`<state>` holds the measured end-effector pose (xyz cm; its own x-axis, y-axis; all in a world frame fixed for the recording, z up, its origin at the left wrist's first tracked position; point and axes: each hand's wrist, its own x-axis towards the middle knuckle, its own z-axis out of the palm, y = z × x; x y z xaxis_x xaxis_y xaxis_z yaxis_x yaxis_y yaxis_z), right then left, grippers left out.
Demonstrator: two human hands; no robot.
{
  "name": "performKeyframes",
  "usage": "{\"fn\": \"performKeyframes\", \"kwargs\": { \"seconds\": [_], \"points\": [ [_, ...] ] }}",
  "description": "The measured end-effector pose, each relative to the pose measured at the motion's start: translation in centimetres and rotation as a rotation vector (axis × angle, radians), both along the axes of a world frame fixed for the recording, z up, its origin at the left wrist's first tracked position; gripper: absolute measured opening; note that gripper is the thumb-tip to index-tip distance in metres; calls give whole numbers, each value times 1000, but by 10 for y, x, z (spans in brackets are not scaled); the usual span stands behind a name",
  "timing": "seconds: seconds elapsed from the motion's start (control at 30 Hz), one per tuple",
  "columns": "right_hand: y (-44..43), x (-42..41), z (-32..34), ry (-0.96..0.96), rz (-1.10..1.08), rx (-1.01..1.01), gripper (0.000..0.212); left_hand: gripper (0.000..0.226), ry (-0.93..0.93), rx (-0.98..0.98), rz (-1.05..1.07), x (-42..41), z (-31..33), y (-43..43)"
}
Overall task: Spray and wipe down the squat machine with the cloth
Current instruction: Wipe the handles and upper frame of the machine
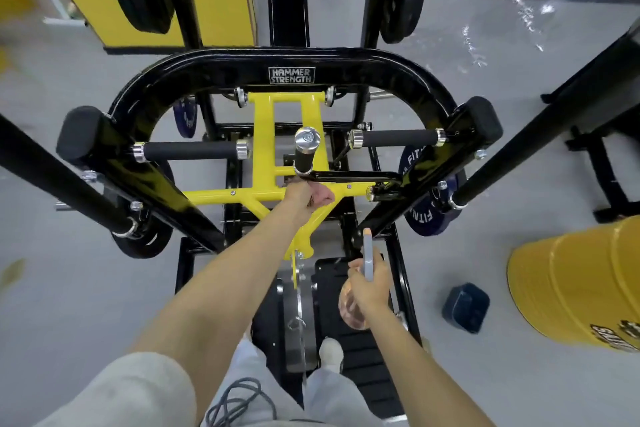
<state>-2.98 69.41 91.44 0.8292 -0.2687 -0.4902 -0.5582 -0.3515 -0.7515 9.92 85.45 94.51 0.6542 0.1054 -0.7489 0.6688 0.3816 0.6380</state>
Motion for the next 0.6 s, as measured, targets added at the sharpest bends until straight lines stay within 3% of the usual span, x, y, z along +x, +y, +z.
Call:
{"fn": "performKeyframes", "kwargs": {
  "seconds": [0.17, 0.23, 0.33, 0.47, 0.6],
  "points": [
    [-14, -1, 3, -37, 89, 4, 43, 21, -79, -60, -441, -23, 24, -13],
    [-18, 1, 8, -53, 127, 7, 45, 27, -100, 4, -493, -31, 30, -10],
    [-22, 3, 12, -53, 183, 32, 55, 16, -60, 142, -406, -53, 32, -3],
    [-26, 3, 14, -42, 247, 50, 52, 3, 7, 191, -197, -89, 23, 10],
    [-27, -7, 12, -24, 312, 11, 47, 19, 47, 202, -99, -128, 14, 24]
  ]
}}
